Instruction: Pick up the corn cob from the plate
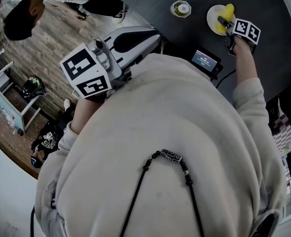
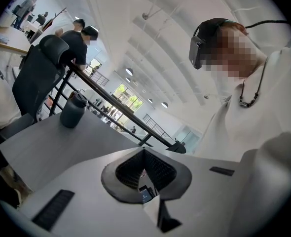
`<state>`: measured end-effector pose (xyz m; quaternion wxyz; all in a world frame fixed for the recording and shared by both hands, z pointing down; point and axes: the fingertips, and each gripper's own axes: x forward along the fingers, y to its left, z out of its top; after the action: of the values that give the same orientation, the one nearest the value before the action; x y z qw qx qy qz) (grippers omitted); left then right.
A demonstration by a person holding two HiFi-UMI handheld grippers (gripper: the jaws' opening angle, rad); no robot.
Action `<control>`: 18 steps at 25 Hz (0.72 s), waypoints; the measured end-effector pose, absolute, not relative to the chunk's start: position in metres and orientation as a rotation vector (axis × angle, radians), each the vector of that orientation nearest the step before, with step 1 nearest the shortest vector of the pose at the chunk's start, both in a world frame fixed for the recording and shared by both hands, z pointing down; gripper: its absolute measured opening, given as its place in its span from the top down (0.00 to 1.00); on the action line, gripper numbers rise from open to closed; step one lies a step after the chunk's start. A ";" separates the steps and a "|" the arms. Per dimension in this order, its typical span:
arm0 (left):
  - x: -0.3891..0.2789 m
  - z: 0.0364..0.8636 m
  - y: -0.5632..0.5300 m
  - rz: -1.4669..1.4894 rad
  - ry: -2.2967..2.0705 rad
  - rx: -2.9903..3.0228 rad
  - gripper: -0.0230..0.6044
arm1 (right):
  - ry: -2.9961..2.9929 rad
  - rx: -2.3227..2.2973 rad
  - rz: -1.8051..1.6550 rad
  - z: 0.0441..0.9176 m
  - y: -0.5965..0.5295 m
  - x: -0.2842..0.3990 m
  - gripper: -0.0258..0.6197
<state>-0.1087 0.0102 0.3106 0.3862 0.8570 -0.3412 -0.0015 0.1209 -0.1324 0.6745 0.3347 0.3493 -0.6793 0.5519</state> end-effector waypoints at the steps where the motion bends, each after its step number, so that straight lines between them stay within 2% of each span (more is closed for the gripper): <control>1: -0.108 0.311 0.010 0.000 -0.869 2.183 0.96 | -1.775 0.919 1.429 0.675 -0.133 0.123 0.57; 18: -0.078 0.296 -0.011 0.047 -0.680 2.293 0.96 | -1.968 1.100 1.535 0.604 -0.123 0.164 0.59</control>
<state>-0.0780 -0.0106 0.2959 0.3662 0.8920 -0.2645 0.0184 0.1644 -0.1232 0.6043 0.2056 0.3947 -0.7061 0.5507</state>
